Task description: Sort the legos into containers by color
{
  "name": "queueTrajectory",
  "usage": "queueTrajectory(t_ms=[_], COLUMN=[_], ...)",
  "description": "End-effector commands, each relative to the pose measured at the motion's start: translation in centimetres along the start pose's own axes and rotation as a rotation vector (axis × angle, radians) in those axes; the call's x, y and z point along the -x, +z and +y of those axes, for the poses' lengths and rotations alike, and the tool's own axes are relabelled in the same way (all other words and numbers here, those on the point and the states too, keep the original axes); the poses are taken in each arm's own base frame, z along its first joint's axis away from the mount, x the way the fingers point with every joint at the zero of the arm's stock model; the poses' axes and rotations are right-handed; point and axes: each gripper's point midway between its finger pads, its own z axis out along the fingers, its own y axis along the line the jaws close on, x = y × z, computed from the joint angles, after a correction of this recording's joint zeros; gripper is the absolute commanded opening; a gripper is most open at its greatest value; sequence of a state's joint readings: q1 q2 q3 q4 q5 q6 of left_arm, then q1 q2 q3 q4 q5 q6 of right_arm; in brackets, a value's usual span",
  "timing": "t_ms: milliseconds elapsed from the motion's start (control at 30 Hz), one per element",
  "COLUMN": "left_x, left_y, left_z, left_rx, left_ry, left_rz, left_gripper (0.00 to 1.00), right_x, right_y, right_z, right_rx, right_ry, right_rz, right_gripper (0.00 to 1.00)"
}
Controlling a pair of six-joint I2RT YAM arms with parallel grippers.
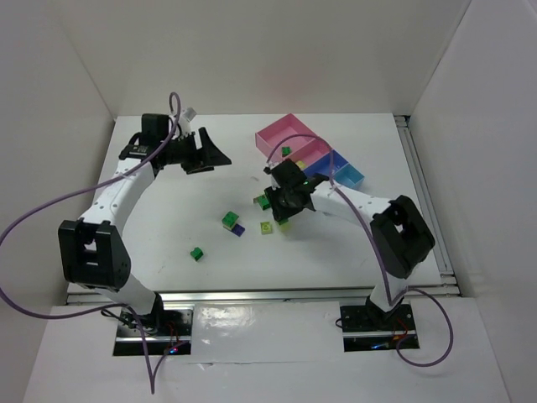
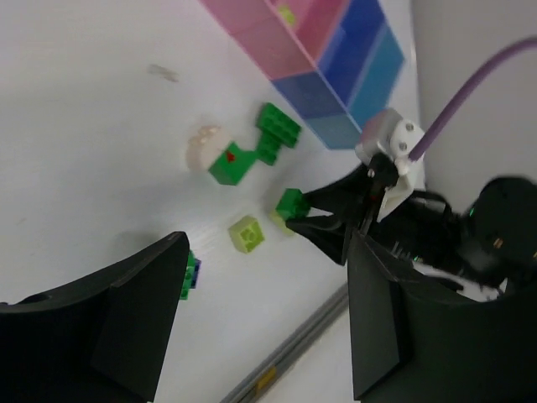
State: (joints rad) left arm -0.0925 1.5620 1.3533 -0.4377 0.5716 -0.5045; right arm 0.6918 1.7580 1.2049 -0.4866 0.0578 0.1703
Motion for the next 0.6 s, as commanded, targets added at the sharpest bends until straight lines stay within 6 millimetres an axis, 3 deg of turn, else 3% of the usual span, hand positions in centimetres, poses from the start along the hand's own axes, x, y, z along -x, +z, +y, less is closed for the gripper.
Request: queueTrajectory(t_ms=[0, 167, 267, 433, 567], left_x=[-1.0, -4.2, -5.4, -7.0, -7.0], left_y=[-0.9, -0.8, -0.8, -0.6, 1.3], left_z=[-5.4, -7.8, -8.5, -11.9, -13.1], left_rx=[-0.392, -0.671, -0.742, -0.843, -0.839], left_ry=[0.08, 0.136, 0.152, 0.227, 0.233], left_rz=[0.12, 0.21, 0.25, 0.301, 0.303], left_gripper=[0.8, 0.8, 0.8, 0.83, 0.85], right_x=[6.4, 9.6, 10.5, 11.3, 11.7], right_y=[-6.7, -11.9, -13.6, -16.3, -18.1], right_z=[2.5, 2.5, 2.1, 2.9, 3.8], right_rx=[0.249, 0.518, 0.631, 0.867, 0.989], right_ry=[0.035, 0.113, 0.16, 0.2, 0.198], right_rz=[-0.206, -0.325, -0.361, -0.406, -0.428], right_gripper=[0.4, 0.4, 0.4, 0.41, 0.41])
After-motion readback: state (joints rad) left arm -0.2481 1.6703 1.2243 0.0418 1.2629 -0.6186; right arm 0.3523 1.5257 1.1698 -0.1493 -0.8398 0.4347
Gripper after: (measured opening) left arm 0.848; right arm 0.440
